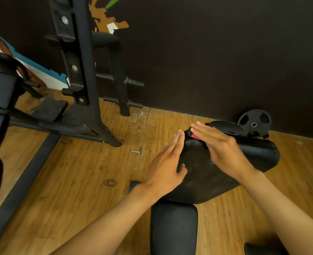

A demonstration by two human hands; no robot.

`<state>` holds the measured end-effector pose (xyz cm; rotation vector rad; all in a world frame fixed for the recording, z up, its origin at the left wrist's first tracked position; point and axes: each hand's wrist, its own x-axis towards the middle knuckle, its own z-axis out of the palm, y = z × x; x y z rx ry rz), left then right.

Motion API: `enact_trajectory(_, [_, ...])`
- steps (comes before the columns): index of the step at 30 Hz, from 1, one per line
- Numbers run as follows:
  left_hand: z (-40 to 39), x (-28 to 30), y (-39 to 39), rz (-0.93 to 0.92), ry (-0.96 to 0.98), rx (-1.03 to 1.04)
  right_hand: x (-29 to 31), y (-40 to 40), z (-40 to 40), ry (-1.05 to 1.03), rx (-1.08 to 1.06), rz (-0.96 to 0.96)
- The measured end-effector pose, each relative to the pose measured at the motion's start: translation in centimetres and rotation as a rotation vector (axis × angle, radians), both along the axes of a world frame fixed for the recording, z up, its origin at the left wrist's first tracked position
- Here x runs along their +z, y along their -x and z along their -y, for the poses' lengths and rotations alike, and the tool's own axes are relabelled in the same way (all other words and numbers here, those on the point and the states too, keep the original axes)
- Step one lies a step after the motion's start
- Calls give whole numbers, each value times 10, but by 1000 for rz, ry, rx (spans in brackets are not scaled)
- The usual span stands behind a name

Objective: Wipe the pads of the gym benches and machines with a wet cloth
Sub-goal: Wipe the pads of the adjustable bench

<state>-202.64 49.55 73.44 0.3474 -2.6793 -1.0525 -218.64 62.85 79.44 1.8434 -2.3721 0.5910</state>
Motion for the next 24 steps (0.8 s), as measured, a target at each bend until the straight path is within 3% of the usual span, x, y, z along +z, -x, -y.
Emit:
enact_trajectory(4, [1,3,-2,-26,-118,193,-7,-6,19,-45,26,-50])
enact_trajectory(6, [-3,10,1,-110,-122,268,0,-6,16,-39,27,19])
enact_trajectory(10, [-30,38,21,-248,-41,198,10,4,-17,-34,-59,67])
enact_trajectory(16, [-50,47,63,-68,177,273,-7,22,-75,-46,-140,102])
enact_trajectory(24, [-38,25,41,-269,142,261,-7,15,-53,-134,-111,10])
